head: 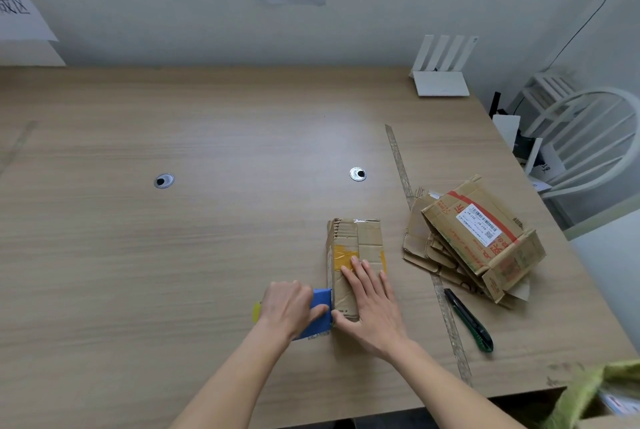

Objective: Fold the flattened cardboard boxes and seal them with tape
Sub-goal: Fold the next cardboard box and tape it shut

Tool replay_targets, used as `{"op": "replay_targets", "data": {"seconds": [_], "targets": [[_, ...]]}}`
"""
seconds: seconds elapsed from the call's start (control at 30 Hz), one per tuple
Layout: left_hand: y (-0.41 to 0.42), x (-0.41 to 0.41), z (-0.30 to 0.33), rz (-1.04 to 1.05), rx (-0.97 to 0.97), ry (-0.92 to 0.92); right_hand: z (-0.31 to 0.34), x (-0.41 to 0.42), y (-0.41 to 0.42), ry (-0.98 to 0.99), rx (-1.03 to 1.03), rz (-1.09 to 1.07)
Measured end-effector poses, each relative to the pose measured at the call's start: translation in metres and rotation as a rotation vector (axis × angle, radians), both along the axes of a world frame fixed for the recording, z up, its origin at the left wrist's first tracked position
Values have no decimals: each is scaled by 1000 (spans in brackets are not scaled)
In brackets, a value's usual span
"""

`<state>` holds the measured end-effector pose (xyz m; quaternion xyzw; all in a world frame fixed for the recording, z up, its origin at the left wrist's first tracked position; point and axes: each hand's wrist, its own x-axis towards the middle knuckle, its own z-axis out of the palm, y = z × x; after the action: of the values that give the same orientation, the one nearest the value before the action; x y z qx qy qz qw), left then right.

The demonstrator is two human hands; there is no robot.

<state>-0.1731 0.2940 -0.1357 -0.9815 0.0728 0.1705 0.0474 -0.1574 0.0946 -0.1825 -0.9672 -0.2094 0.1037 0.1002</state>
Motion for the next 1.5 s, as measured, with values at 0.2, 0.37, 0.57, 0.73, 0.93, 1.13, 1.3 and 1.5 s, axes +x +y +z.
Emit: {"op": "replay_targets", "data": {"seconds": [0.2,0.37,0.57,0.73,0.93,1.13,1.3,1.5], "targets": [[85,-39,-38,80,29,35,4,1,-10,9,22,29],[114,-55,-52,133,-24,-153,2,0,-7,-23,58,18],[92,-59,-73,172,-177,-273,-6,-9,27,-133,65,-204],[93,-71,-106,155,-175,-309,-14,-14,50,-184,67,-335],[96,-80,-116,148,-211,-248,3,-7,38,62,378,-332],[94,-72,-113,115,-161,-282,34,-1,-19,283,630,-201],[75,-57,-97,151,-235,-459,40,1,-31,191,860,-380],[14,-21,-69,-174,-479,-490,23,-5,-65,149,377,-131]]}}
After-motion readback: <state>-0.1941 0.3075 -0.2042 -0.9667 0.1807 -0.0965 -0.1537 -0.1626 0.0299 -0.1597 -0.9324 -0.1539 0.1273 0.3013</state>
